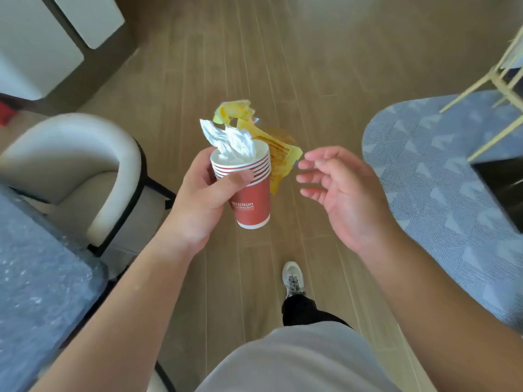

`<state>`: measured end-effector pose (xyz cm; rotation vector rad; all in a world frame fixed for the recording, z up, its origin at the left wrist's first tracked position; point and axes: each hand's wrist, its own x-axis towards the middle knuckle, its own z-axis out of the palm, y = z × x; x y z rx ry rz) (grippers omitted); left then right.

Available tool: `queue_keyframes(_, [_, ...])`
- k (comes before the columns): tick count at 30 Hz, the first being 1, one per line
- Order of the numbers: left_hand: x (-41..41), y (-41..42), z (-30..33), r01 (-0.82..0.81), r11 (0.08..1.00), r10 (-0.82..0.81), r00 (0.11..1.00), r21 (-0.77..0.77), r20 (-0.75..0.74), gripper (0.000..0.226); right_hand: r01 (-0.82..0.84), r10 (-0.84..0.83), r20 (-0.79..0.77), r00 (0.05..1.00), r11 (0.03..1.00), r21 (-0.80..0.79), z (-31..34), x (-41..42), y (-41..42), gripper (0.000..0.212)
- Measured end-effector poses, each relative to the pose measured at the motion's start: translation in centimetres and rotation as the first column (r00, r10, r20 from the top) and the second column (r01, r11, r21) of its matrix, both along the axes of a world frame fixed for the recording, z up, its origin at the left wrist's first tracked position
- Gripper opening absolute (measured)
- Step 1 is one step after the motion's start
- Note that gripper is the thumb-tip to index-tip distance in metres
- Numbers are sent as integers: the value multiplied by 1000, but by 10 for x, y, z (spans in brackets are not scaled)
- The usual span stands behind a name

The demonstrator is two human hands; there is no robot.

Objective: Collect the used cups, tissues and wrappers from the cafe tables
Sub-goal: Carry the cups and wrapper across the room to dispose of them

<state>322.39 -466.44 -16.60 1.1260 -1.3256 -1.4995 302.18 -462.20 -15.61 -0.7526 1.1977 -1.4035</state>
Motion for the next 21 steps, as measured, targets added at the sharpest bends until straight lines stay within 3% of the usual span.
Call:
queue_keyframes(11, [-53, -166, 33, -87, 994, 88, 996, -67, 15, 71, -144, 143, -11, 990, 988, -49, 23, -53, -186, 14])
queue_keyframes(16, [-46, -231, 34, -147, 987, 148, 989, -71, 3, 47, -192, 190, -37, 981, 980, -54, 22, -49, -258, 13])
queue_keyframes(21, [-28, -309, 18, -176, 984, 174, 984, -38, -31, 63, -203, 201, -61, 978, 978, -36, 13, -32, -340, 14])
